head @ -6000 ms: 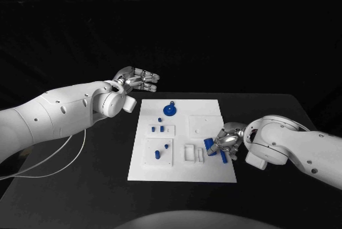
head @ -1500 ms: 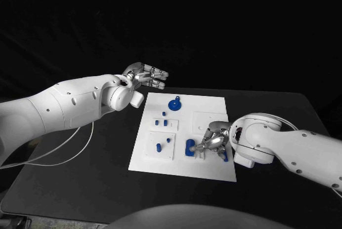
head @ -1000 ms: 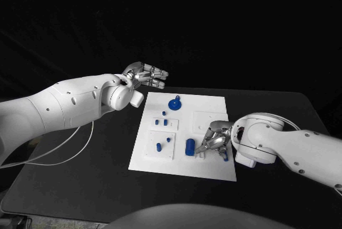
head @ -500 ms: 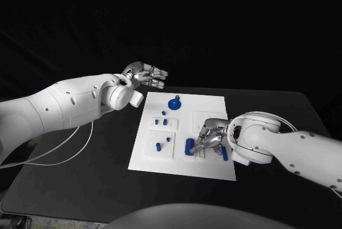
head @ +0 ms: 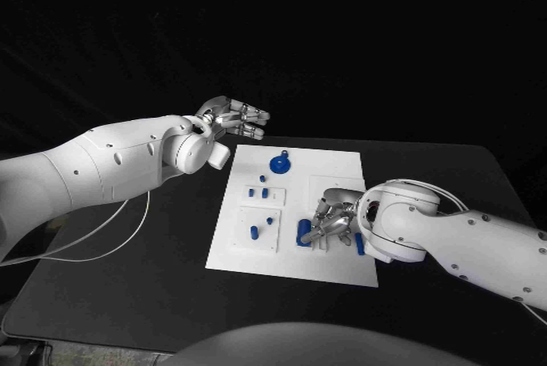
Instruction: Assemble the parts on the task board
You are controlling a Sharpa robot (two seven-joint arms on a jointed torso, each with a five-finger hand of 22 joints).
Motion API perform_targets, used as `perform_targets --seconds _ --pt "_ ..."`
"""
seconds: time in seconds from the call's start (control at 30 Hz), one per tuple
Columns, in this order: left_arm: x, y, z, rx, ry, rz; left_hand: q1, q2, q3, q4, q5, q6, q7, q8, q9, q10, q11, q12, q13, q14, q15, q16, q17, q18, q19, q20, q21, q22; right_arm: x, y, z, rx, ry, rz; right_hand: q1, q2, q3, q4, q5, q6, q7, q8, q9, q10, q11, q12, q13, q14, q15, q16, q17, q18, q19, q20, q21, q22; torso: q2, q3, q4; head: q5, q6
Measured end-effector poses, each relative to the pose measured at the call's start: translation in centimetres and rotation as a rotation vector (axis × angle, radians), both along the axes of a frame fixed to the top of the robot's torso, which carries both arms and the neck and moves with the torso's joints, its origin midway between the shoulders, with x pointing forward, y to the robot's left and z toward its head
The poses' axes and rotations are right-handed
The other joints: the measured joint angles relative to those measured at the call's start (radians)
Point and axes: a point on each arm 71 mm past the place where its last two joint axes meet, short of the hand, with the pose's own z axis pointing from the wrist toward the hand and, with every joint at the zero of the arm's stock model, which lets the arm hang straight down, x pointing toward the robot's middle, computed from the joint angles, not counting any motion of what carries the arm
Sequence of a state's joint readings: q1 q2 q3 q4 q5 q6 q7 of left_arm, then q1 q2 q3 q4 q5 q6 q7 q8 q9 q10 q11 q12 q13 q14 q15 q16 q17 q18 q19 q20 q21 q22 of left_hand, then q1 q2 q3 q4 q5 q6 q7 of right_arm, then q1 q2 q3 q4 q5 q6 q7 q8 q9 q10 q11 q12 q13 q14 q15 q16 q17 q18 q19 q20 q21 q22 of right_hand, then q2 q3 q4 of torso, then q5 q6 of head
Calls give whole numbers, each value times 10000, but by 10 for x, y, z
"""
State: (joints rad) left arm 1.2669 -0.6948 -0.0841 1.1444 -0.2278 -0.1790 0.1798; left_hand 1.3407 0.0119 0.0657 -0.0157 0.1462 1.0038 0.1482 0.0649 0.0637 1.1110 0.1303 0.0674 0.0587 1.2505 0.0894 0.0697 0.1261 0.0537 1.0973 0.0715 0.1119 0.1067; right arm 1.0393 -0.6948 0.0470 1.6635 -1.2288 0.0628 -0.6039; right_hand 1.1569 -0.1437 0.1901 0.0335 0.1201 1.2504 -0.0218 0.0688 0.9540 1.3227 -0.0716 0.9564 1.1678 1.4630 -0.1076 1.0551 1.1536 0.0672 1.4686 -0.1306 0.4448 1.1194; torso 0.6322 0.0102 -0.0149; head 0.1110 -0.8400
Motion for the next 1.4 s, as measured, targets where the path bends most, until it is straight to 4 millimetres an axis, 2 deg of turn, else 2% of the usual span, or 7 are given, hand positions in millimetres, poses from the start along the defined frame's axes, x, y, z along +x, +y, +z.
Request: perform_targets --seconds 0.2,0.27,0.57,0.73,1.07,1.2,1.4 --pt "0 0 0 2 6 -11 0 0 0 0 0 0 0 0 0 0 0 0 0 0 0 0 8 0 0 0 0 0 0 1 -3 -145 -93 13 79 79 132 -204 0 106 -26 0 62 145 -35 161 165 0 1 0 -15 1 -12 -11 41 0 -3 -1 -5 20 -26" --pt "0 0 0 2 8 -14 0 0 0 0 0 0 0 0 0 0 0 0 0 0 0 0 8 0 0 0 0 0 0 1 -3 -205 -138 -9 141 153 260 -332 0 150 -69 0 68 229 -52 265 235 11 -9 0 -23 -123 -36 -35 59 0 -4 -2 -10 22 -28" --pt "0 0 0 8 21 -37 0 0 -29 29 0 0 0 0 0 0 0 0 -1 0 0 0 7 -1 0 0 0 -12 3 -2 -6 -476 -267 -230 -318 669 825 -1415 -39 152 -71 0 91 410 -53 371 546 33 -30 97 -30 -147 -37 -35 312 28 -7 -2 -9 24 -14" --pt "0 -1 0 50 5 -65 0 0 -29 29 0 0 0 0 0 0 0 0 -1 0 0 0 6 0 0 0 0 -12 5 -6 -7 -585 -251 -363 -384 734 848 -1440 41 186 -105 0 99 410 -53 371 579 33 -29 97 -30 -146 -37 -34 390 58 -7 -1 -8 24 -24" --pt "0 -2 0 228 -71 -176 0 0 -29 29 0 0 0 0 0 0 0 0 -1 0 0 0 5 0 0 0 0 -11 3 -7 -10 -559 102 -360 -382 722 481 -1127 80 220 -74 0 159 410 -53 371 643 32 -28 136 -46 -145 -37 -33 390 68 -8 -1 -11 35 -14" --pt "0 -2 0 263 -84 -204 0 0 -29 29 0 0 0 0 0 0 0 0 -2 0 0 0 5 0 0 0 0 -11 2 -7 -11 -556 247 -335 -281 572 376 -1022 80 220 -74 0 159 409 -53 371 669 11 -47 136 -58 -145 -38 -33 390 80 -11 -2 -12 21 -10" --pt "0 -2 0 299 -96 -237 0 0 -29 29 0 0 0 0 0 0 0 0 -2 0 0 0 5 0 0 0 0 -20 3 -9 -16 -657 419 -391 -226 517 306 -952 -45 251 -105 0 183 409 -53 370 675 -5 -63 168 -59 -145 -38 -33 390 97 -11 -3 -12 15 -8"
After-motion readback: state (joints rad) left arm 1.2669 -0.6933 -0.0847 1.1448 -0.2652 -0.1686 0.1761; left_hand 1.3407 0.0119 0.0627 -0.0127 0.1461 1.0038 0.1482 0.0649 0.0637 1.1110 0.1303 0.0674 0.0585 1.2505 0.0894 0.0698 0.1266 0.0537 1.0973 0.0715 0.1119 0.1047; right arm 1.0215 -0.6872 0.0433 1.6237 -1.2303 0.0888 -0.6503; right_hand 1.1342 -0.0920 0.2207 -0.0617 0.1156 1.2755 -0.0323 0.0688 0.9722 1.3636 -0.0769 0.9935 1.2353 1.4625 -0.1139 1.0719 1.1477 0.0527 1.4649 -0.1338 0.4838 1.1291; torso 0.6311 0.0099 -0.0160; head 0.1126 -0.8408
